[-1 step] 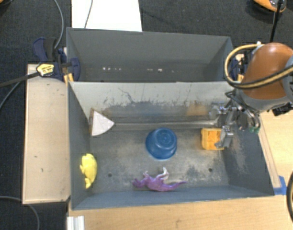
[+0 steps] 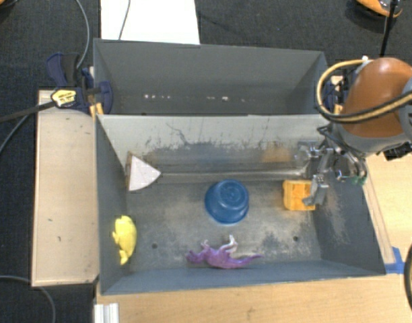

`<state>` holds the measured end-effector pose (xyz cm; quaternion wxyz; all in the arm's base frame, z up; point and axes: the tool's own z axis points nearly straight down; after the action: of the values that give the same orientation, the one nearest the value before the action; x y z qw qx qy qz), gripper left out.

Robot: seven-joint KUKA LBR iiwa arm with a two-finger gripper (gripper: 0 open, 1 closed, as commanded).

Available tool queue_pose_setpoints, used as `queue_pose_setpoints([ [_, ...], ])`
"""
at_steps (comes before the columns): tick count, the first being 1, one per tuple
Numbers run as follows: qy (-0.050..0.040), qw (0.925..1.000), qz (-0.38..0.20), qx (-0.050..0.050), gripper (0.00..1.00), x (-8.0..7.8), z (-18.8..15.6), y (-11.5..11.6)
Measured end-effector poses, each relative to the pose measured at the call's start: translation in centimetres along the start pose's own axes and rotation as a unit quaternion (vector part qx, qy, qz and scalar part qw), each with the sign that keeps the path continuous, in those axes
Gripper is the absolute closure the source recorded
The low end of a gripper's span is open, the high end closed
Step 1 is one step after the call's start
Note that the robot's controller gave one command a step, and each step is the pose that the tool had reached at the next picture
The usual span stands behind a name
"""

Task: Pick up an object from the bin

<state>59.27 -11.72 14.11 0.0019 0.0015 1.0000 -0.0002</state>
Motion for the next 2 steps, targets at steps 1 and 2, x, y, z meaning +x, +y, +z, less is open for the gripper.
queue_pose_setpoints([
  [1,0.001,0.9999,0.016,0.0,0.0,0.8,1.4,-0.1],
  [2,-0.0013,0.9999,0.012,0.0,0.0,3.0,3.0,0.2],
])
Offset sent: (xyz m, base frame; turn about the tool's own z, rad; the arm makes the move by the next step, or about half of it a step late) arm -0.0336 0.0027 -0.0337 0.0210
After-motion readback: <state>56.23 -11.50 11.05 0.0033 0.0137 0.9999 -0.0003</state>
